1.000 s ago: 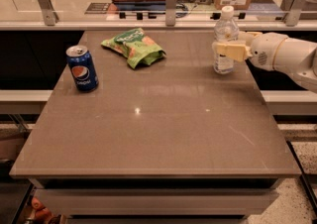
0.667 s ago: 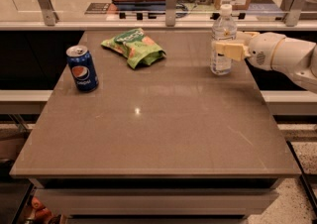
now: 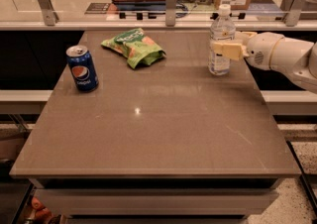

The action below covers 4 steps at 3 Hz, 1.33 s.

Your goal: Pick blue plastic bottle

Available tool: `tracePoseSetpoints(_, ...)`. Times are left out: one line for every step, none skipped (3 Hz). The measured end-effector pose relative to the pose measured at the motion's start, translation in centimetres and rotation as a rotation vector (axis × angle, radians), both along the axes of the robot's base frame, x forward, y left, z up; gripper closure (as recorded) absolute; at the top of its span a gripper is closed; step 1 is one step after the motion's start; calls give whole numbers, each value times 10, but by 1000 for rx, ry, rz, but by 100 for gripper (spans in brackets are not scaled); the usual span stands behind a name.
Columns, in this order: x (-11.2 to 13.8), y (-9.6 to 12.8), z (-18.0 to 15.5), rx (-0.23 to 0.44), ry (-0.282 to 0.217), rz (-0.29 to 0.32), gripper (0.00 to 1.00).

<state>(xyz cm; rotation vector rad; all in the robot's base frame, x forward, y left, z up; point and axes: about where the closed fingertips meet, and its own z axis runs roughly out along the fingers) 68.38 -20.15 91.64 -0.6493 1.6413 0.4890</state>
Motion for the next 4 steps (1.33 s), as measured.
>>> tracePoseSetpoints(3,3,4,11,-7,13,100)
tracePoseSetpoints(9,0,29,8,-58,21,100)
tracePoseSetpoints(12,-7,61,4,-117,-1,100)
tracePoseSetpoints(11,-11,93,-11,-157,-37,100)
